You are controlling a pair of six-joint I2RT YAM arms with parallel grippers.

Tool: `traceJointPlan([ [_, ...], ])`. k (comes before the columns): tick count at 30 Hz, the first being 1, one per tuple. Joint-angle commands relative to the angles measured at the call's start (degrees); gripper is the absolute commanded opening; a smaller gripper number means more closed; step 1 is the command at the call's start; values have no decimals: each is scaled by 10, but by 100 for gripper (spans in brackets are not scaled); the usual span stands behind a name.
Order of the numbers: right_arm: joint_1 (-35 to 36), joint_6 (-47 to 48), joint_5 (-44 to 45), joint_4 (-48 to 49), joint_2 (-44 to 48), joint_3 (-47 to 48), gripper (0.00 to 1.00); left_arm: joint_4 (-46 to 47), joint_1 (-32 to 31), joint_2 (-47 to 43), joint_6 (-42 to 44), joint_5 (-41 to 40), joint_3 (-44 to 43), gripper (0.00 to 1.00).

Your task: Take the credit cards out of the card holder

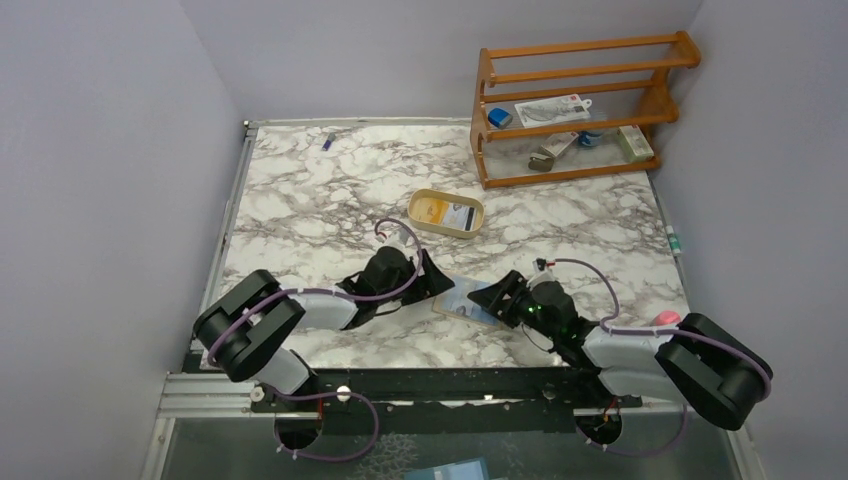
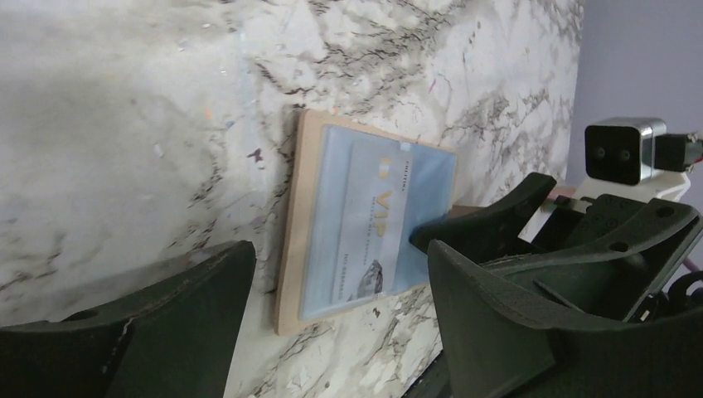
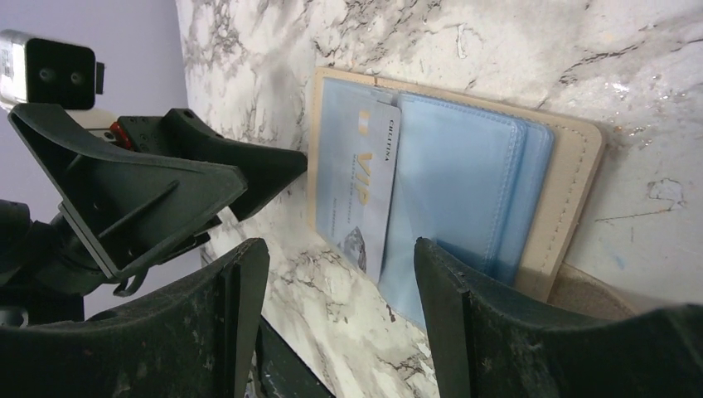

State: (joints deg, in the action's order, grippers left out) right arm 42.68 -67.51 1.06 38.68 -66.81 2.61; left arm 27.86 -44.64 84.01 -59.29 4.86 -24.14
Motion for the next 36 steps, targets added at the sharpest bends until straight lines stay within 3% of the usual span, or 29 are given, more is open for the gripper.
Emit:
traceJointPlan([
  [1, -3, 21, -3, -97, -35, -36, 71, -35, 3, 82, 75, 64, -10, 77],
  [6, -4, 25, -1, -109, -20, -34, 71, 8, 7, 156, 72, 116, -22, 64],
  [11, -6, 26, 2, -123, -3, -38, 72, 19, 8, 148, 72, 118, -3, 49],
  [18, -7, 37, -7, -87, -27, -38, 72, 25, 12, 118, 70, 128, 16, 2],
  [25, -10, 61, -79, 61, -75, -46, 72, 45, 11, 117, 64, 133, 25, 0],
  [36, -10, 73, -165, 194, -217, -9, 72, 75, 11, 121, 55, 137, 37, 0],
])
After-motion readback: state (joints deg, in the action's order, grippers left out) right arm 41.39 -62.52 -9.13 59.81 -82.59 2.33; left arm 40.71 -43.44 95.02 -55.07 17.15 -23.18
